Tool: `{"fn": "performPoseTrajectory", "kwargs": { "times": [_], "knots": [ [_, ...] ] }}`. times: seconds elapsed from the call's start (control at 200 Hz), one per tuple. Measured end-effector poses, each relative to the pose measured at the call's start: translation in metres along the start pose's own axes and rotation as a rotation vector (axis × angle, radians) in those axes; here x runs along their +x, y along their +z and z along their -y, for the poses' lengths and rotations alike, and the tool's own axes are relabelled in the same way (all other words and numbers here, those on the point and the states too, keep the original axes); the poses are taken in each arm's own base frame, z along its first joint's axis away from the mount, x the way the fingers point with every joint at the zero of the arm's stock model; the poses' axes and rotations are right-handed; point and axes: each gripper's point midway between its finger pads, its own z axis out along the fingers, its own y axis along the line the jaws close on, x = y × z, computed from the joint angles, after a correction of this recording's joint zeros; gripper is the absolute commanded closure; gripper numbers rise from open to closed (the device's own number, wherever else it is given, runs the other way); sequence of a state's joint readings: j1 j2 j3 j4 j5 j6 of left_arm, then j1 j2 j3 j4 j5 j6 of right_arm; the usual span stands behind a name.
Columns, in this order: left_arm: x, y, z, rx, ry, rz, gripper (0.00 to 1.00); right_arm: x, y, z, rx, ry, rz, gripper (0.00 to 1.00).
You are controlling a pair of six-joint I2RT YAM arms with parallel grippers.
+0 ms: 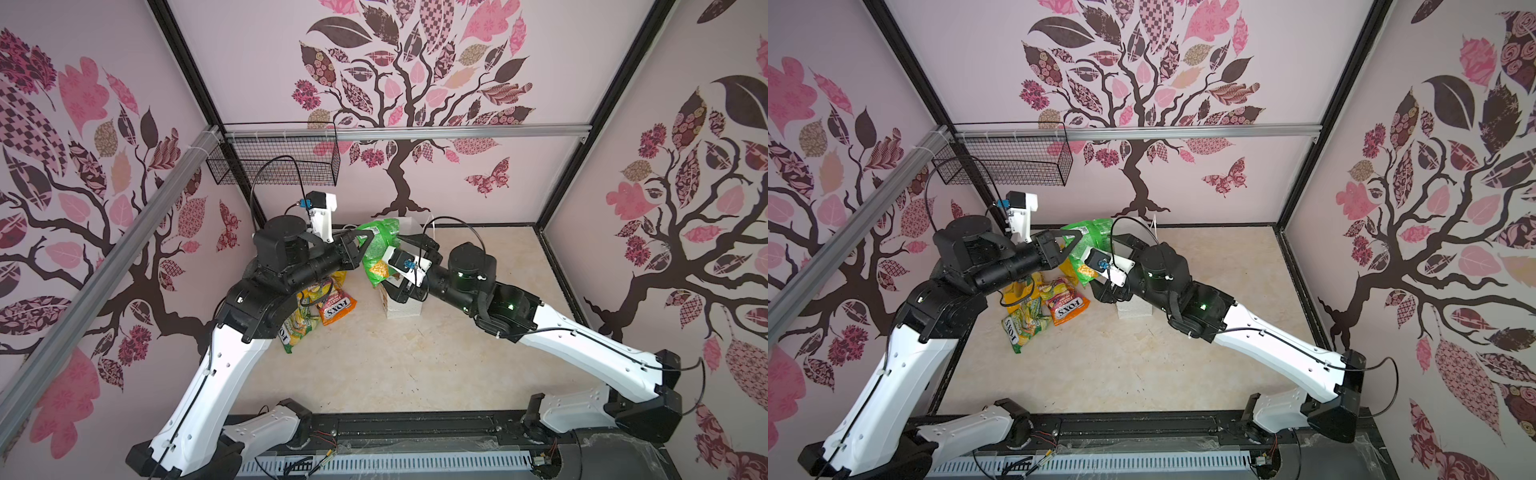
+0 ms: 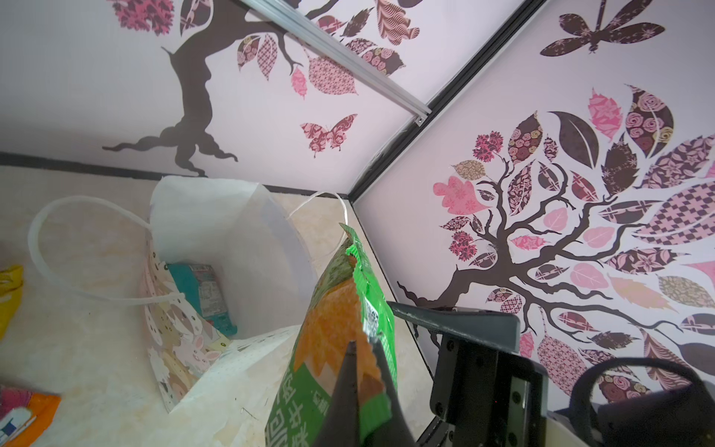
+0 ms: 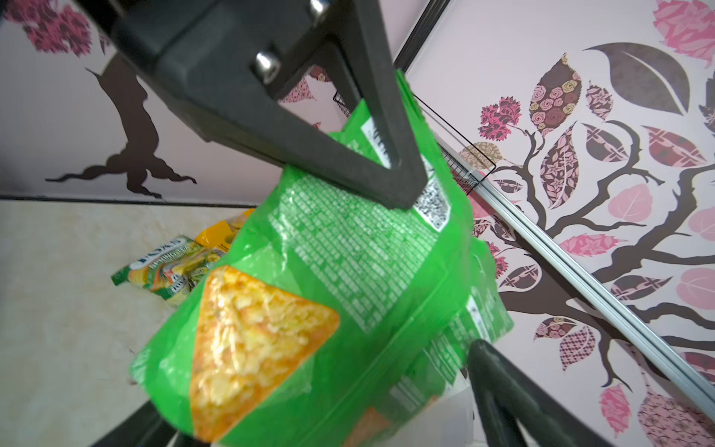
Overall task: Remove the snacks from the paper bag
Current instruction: 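Carry the chip bag toward the table with the left gripper while the right withdraws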
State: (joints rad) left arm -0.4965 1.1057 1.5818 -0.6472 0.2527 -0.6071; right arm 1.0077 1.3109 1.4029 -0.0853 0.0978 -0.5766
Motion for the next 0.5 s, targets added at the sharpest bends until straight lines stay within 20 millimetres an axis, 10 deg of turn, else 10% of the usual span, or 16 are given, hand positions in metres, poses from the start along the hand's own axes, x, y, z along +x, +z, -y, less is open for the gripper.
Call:
{"fn": "performPoseTrajectory", "kwargs": {
  "times": [0.5],
  "knots": [
    [0.026, -0.057, -0.029, -0.063, 0.133, 0.156, 1.0, -0.026, -0.067, -0.008, -0.08, 0.187, 0.186, 0.0]
  ]
}}
